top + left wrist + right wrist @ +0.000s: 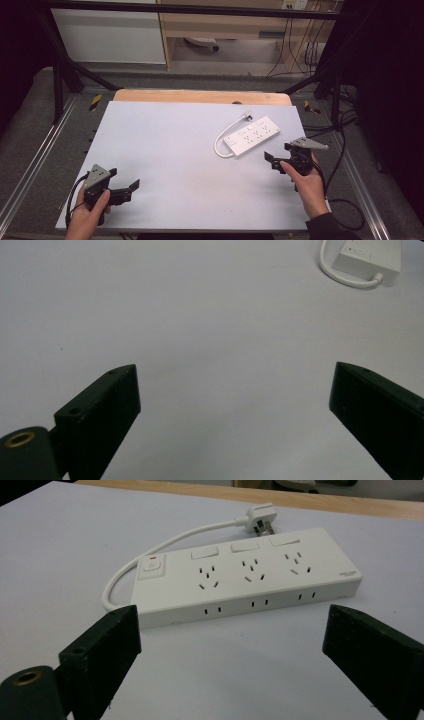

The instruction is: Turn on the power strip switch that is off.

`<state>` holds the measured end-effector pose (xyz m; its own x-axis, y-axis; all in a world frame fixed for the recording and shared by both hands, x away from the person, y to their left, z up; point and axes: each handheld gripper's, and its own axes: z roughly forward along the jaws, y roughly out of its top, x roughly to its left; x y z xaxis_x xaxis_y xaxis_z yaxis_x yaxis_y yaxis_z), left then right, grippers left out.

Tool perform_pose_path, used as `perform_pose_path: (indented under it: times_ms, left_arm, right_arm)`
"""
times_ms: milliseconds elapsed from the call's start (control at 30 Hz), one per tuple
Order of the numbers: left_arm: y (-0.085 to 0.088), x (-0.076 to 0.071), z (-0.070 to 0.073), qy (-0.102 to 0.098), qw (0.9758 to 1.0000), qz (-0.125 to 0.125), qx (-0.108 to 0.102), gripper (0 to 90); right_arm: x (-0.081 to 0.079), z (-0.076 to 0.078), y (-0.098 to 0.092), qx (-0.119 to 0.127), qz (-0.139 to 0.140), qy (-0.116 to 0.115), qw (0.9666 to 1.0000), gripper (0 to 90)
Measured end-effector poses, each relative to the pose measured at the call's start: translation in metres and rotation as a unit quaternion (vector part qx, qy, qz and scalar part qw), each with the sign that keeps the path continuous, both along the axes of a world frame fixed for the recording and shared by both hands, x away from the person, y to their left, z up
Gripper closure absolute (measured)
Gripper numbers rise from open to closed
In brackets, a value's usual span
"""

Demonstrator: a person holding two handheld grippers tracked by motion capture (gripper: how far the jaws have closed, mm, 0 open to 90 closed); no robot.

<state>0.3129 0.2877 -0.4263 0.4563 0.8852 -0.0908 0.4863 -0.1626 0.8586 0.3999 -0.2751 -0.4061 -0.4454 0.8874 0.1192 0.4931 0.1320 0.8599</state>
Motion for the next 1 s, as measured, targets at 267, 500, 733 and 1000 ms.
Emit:
perform_pose_path:
  times_ms: [267, 500, 733, 1000]
  left_arm:
    - [0.000, 0.000, 0.000, -0.001, 1.0000, 0.001, 0.000, 6.3]
    - [0.000, 0.000, -0.001, 0.002, 1.0000, 0.002, 0.001, 6.3]
    - [0.000, 0.000, -0.001, 0.003, 1.0000, 0.000, 0.001, 6.3]
    - [0.000, 0.000, -0.001, 0.003, 1.0000, 0.000, 0.001, 6.2]
  right_arm:
    - [0.012, 0.011, -0.002, 0.006, -0.006, -0.004, 1.0000, 15.7]
    - [0.032, 0.020, -0.002, 0.013, -0.016, -0.015, 0.9997, 34.6]
    - [0.050, 0.024, -0.001, 0.017, -0.024, -0.025, 0.9992, 50.8]
    - [0.064, 0.034, 0.000, 0.023, -0.028, -0.043, 0.9984, 66.2]
